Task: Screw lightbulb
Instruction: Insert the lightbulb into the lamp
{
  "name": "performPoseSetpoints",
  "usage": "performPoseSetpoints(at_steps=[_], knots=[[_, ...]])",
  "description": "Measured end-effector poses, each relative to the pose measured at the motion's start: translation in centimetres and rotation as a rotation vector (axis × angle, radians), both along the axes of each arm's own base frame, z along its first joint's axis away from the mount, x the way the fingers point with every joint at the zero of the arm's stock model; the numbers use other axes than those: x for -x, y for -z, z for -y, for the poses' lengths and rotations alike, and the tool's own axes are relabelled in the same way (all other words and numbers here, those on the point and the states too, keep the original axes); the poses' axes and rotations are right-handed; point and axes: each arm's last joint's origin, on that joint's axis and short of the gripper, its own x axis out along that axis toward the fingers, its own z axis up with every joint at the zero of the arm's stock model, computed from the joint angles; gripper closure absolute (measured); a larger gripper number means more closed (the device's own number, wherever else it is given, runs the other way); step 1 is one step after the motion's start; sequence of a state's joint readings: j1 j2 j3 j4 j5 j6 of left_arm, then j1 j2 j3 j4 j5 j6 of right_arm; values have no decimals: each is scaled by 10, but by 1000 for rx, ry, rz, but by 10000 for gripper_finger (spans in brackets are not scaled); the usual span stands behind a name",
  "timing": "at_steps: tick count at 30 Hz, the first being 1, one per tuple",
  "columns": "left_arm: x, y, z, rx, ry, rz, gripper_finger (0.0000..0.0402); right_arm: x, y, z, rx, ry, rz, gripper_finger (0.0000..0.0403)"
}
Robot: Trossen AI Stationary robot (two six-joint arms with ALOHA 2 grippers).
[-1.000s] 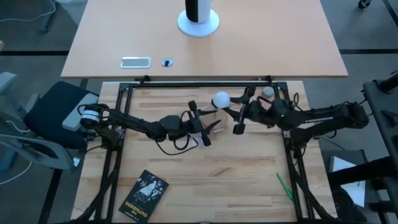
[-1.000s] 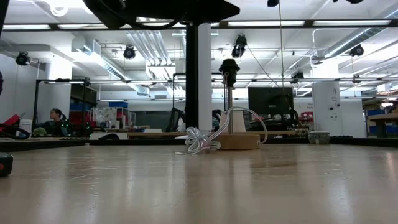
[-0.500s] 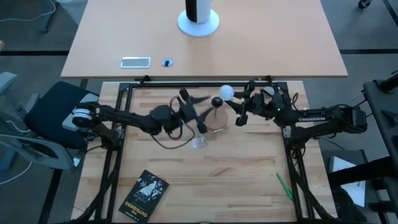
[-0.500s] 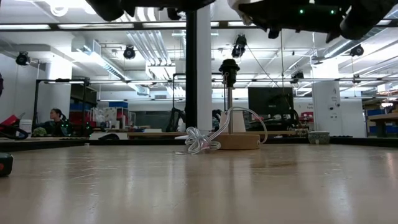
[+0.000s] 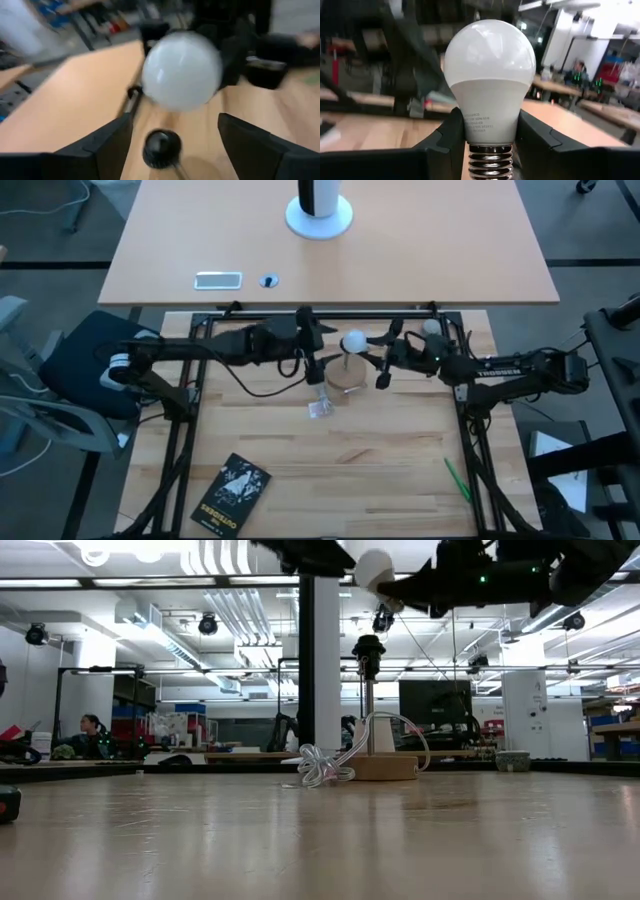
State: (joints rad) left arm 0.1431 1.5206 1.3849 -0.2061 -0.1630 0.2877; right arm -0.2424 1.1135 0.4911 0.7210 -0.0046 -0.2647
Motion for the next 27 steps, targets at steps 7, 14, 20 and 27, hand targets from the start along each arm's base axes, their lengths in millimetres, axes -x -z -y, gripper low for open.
performPoseSetpoints(at_steps=[7, 14, 20, 27], knots=[[-10, -18, -3, 40, 88, -145, 113, -6, 2, 0, -9, 1, -146, 275], [-25, -5, -8, 55, 80, -197, 113, -8, -1, -8, 25, -26, -147, 275], [-30, -1, -7, 64, 100, -188, 113, -10, -4, -10, 41, -38, -155, 275], [-33, -2, -7, 78, 143, -155, 113, -10, -5, -10, 44, -44, -159, 275]])
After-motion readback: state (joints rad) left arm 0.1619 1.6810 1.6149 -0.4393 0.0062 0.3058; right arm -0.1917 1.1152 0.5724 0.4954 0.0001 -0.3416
